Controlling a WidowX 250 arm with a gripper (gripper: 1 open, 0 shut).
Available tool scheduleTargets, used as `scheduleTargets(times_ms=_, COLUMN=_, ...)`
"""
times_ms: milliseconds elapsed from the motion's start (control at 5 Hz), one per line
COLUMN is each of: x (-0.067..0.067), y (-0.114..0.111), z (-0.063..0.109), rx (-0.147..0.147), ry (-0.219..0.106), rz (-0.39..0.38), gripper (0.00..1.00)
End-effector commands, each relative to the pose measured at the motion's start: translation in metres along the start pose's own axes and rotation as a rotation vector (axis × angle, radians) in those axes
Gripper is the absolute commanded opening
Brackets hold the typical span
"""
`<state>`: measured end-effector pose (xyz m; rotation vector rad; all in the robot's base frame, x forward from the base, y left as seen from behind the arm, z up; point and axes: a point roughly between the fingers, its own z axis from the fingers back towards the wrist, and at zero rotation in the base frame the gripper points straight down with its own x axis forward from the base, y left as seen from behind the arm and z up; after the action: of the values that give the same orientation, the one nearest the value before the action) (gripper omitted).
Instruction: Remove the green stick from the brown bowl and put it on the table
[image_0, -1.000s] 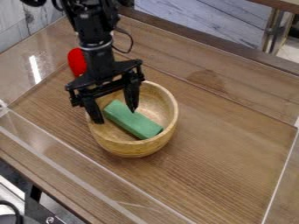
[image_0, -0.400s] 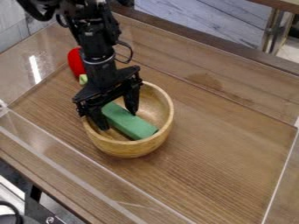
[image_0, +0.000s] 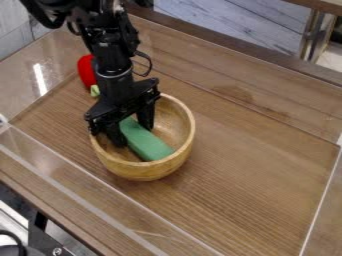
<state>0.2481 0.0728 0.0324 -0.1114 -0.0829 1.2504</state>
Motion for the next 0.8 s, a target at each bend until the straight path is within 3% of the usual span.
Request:
scheduleTargets(times_ms=0, x=0.001, y=-0.007, z=0.001, rx=-0.018, ry=-0.034, rz=-0.015, gripper=0.00)
scheduleTargets(times_ms=200, x=0.000, y=-0.011, z=-0.001, rx=-0.021, ry=-0.048, rz=-0.020, gripper=0.00)
scheduleTargets(times_ms=400, x=-0.001, y=-0.015, z=-0.004, rx=-0.020, ry=-0.056, rz=-0.023, gripper=1.00)
scheduleTargets(times_ms=600, x=-0.002, y=-0.018, z=-0.008, rx=-0.016, ry=-0.065, rz=-0.023, gripper=0.00)
